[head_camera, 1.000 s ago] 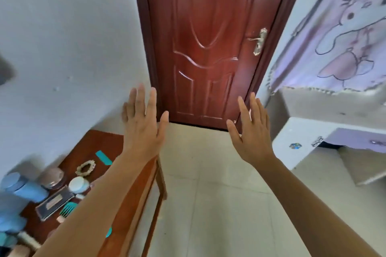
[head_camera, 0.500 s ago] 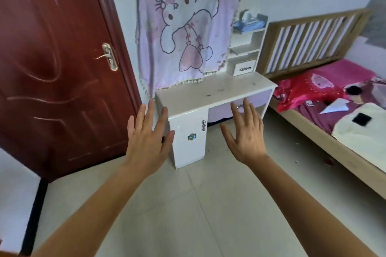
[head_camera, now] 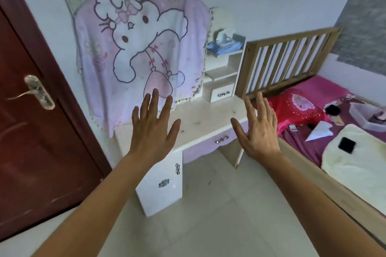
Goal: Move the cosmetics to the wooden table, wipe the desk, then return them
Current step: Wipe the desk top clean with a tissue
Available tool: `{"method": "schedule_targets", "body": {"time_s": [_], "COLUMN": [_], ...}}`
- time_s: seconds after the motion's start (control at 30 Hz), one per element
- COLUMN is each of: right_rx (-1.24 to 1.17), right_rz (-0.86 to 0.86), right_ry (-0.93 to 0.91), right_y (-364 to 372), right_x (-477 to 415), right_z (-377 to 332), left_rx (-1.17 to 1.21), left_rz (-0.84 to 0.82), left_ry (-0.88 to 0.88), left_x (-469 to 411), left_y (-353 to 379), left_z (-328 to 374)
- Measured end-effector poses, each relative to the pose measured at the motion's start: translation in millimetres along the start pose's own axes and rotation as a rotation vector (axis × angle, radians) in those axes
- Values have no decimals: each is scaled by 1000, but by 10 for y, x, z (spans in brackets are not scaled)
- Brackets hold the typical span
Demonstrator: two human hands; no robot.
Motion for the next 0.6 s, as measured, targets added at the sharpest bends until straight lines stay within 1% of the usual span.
{"method": "schedule_targets", "body": {"time_s": [0.1,0.27,0.5,0.6], "right_rx": [5,-25,-85,-115], "right_rz": [79,193,235,187], "right_ry": [-24,-35,-110,-137], "right_y": [-79,-148,229,447], "right_x": [-755,-1599,-2731,-3242], "right_z": [153,515,1344,1816], "left_rx": [14,28,8,19], "left_rz": [41,122,127,124], "left_ry": [44,133,147,73], "left_x": [-878,-2084,-3297,-3799], "left_y": [80,267,980,1286], "left_z": [106,517,1014,1119]}}
Point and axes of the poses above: each hand's wrist, its own x-axis away from the middle knuckle, its own y-axis out of the palm, z = x × y, the point moved 4 cm from there along -x, towards the middle knuckle, and after that the axes turned 2 degrees about -x, right-handed, at the moved point
